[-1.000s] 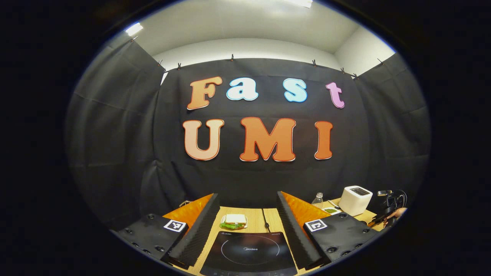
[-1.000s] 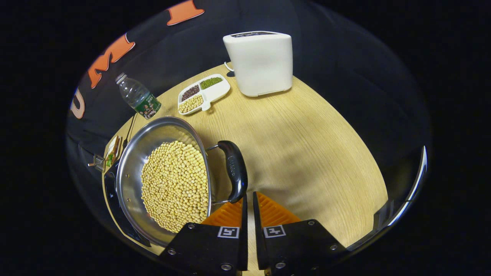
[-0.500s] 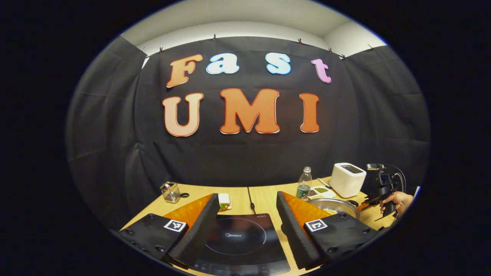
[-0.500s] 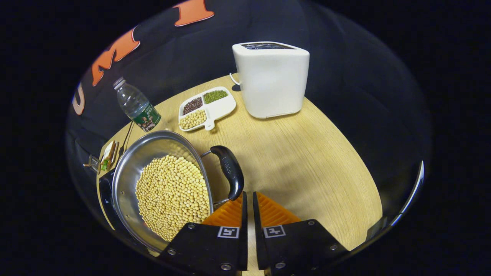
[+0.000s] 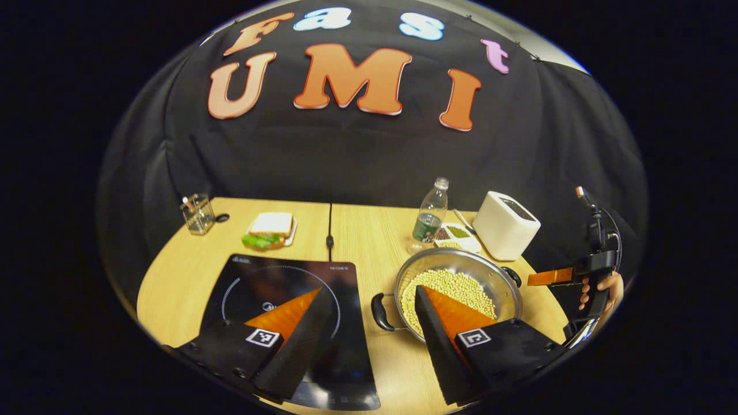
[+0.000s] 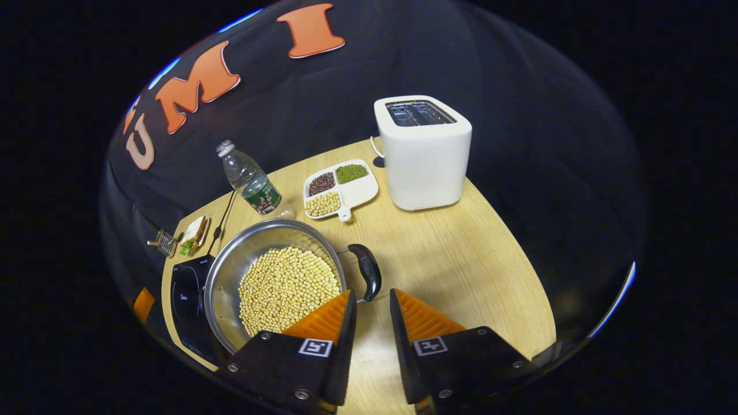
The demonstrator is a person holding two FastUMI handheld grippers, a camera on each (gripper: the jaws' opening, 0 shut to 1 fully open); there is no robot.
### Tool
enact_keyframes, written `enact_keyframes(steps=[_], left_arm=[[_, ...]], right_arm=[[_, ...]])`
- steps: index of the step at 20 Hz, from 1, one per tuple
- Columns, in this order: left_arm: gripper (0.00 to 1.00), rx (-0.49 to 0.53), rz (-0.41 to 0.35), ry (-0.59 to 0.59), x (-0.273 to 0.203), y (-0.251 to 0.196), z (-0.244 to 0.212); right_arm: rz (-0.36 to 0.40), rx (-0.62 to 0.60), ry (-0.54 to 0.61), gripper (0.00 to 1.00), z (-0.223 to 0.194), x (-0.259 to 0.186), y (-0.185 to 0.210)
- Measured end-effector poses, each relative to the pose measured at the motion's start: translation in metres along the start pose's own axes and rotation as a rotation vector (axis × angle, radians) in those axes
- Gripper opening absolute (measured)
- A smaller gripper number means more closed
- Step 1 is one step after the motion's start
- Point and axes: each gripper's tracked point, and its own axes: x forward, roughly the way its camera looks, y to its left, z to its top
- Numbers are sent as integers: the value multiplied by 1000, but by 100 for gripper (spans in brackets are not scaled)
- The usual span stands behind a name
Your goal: First push the handle of the pot to place it horizontally, then grasp the pot with both hands and set it on the induction cooktop.
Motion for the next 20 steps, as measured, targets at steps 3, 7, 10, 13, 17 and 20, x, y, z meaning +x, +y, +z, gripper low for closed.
enact_keyframes(steps=[3,7,10,13,17,20], left_arm=[[98,10,7,83,24,-8,-17],[97,-16,49,216,60,-15,-49],[97,2,77,253,80,-17,-61],[97,-18,43,286,92,-29,-71],[96,-28,34,318,107,-34,-84],[96,-18,29,289,120,-34,-79]], right_arm=[[32,-39,16,58,0,0,13],[7,-96,13,76,0,22,15],[-22,-121,23,80,-5,34,6],[-19,-115,38,80,-6,41,4],[-37,-125,46,80,-2,51,4],[-49,-157,61,81,-8,56,0]])
